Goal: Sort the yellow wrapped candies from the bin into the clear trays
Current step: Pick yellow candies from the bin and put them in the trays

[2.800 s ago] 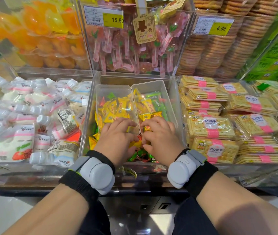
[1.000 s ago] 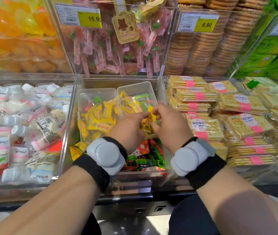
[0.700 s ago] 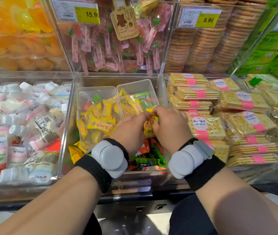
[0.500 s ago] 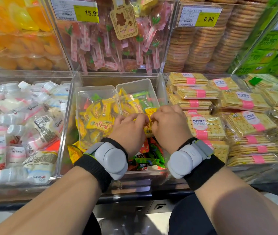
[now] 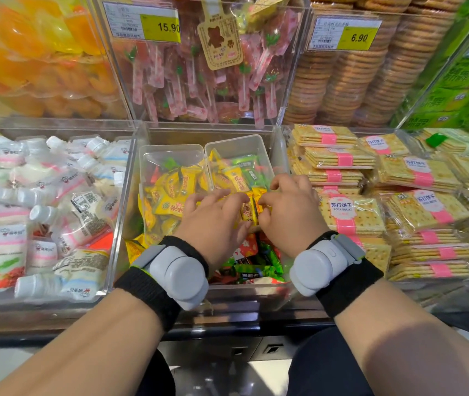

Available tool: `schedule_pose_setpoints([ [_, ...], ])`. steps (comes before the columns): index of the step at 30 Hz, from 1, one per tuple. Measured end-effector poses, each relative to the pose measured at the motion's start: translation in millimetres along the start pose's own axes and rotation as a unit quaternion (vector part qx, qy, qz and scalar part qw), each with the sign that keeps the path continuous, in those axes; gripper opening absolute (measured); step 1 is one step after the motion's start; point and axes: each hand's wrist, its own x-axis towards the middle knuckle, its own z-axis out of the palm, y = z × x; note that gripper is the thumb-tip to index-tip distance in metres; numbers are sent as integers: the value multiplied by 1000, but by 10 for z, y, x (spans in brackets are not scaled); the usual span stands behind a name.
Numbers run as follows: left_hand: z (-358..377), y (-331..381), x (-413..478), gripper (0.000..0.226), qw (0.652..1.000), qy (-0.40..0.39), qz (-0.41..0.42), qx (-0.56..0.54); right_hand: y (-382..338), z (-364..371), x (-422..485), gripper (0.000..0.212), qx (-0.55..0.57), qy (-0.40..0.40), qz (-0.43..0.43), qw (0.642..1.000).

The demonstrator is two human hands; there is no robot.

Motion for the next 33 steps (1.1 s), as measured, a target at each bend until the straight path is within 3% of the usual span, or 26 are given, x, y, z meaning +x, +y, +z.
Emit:
schedule_pose_setpoints([
  [9, -392, -398, -370, 36, 996, 43, -77, 5, -96, -167, 4, 31, 27, -53, 0, 998],
  [17, -611, -740, -618, 26, 986, 70, -152, 1, -591, -246, -79, 30, 73, -48, -111, 990],
  [23, -548, -806, -894, 34, 987, 30, -156, 27, -960, -120, -204, 16, 134, -50, -172, 975],
  [26, -519, -823, -962, 32, 986, 12, -159, 53, -1050, -17, -257, 5, 128, -68, -196, 970],
  [33, -552, -836, -960, 22, 982, 23, -174, 63, -1059, 152, -281, 18, 66, -104, -198, 972],
])
